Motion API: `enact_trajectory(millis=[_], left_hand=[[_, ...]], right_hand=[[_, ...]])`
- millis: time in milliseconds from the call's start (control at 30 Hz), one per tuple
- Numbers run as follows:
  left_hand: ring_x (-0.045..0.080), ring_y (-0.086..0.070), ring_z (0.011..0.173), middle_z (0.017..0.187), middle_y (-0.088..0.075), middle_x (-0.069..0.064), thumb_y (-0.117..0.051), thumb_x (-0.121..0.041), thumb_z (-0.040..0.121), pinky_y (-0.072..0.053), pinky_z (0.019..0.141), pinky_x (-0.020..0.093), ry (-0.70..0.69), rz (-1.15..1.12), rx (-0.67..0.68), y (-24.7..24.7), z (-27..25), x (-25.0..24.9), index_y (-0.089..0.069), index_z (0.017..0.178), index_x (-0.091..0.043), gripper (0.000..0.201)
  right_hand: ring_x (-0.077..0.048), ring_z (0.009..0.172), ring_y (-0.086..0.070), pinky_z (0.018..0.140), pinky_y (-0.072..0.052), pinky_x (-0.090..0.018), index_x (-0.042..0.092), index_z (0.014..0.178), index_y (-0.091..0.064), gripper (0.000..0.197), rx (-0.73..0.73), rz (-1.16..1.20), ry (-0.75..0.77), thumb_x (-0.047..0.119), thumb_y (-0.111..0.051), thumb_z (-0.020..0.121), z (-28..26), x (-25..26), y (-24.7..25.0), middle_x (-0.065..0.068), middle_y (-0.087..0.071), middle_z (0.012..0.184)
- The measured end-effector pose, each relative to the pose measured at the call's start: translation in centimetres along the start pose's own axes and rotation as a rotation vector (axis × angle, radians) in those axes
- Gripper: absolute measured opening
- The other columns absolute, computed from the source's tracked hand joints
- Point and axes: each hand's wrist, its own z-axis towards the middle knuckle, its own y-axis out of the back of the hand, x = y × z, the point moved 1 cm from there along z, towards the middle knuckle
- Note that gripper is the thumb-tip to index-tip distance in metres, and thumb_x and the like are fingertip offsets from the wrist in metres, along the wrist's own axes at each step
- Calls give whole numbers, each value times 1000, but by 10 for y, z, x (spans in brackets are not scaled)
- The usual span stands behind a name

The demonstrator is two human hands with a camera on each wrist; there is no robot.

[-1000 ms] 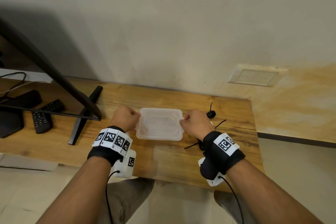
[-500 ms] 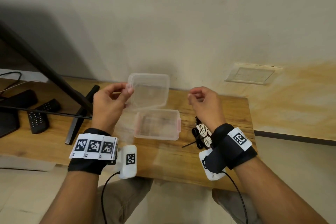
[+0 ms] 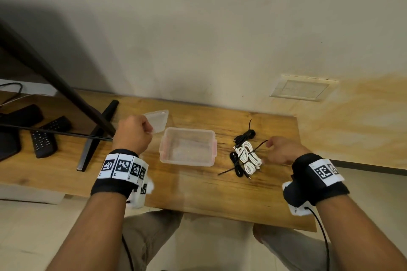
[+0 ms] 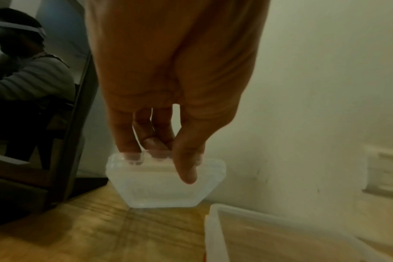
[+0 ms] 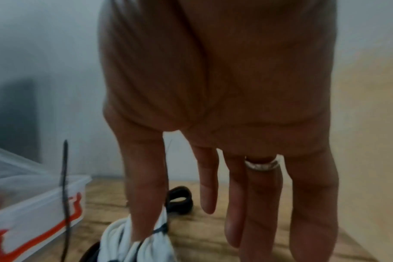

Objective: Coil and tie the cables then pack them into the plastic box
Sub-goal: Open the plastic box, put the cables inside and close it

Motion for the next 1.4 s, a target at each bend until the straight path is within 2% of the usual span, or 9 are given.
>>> enact_trajectory(millis=[167, 267, 400, 533, 667, 833, 1067, 1267, 1400], left_hand=[[27, -57, 103, 98, -62, 7, -66, -2, 83, -53, 93, 47, 89, 168, 142, -13, 6, 5, -61, 73, -22, 23], [31, -52, 112, 110, -59, 11, -63, -6, 87, -49, 98, 47, 104, 290, 226, -23, 9, 9, -66, 91, -16, 11], [36, -44, 123, 122, -53, 16, -59, -9, 91, -45, 103, 48, 126, 412, 267, -31, 12, 13, -66, 109, -8, 18], [32, -50, 118, 120, -57, 13, -60, -9, 91, -47, 100, 46, 138, 364, 294, -32, 14, 14, -67, 108, -12, 18], [25, -58, 104, 112, -60, 5, -55, -10, 95, -50, 91, 37, 145, 44, 240, -29, 17, 7, -63, 113, -13, 20], [26, -65, 98, 107, -68, 9, -64, -35, 94, -55, 90, 44, 137, -72, 311, -35, 14, 0, -61, 114, -13, 30], [21, -69, 84, 103, -66, 9, -75, -13, 85, -60, 77, 36, 170, -70, 389, -41, 11, -4, -59, 106, -14, 26], [24, -74, 76, 91, -70, 12, -77, -8, 84, -63, 77, 43, 197, -105, 462, -40, 7, -10, -58, 96, -14, 23], [25, -75, 72, 86, -71, 13, -77, -6, 83, -63, 76, 44, 185, -104, 465, -40, 5, -13, -58, 91, -12, 21]], right_hand=[[-27, 123, -54, 99, -47, -35, 20, 134, -51, 80, -42, 69, 81, 53, -83, 69, 20, 11, -48, -5, -57, 135], [-31, 119, -54, 95, -49, -37, 17, 125, -52, 62, -136, 62, 71, 42, -80, 75, 23, 18, -57, -8, -55, 125], [-27, 104, -62, 88, -55, -40, 21, 110, -60, 57, -130, 81, 61, 44, -78, 61, 30, 17, -58, -5, -65, 112], [-26, 104, -62, 86, -55, -38, 21, 104, -54, 53, -180, 120, 73, 40, -84, 64, 27, 19, -58, -3, -64, 109], [-19, 87, -61, 71, -48, -29, 21, 87, -60, 30, -120, 167, 42, 35, -83, 74, 23, 12, -47, 1, -66, 92], [-12, 73, -60, 53, -40, -25, 15, 101, -70, 38, -184, 235, 14, 38, -84, 75, 10, -4, -21, -1, -68, 87], [-12, 65, -57, 54, -39, -27, 16, 82, -68, 17, -285, 506, 165, 29, -78, 83, -30, 5, 10, 1, -65, 71], [-16, 88, -72, 84, -58, -39, 22, 95, -75, 20, -239, 769, 295, 33, -79, 80, -47, 38, 5, 3, -77, 90], [-14, 71, -65, 70, -58, -36, 19, 87, -74, 13, -96, 690, 294, 29, -77, 82, -51, 77, -17, -1, -74, 79]])
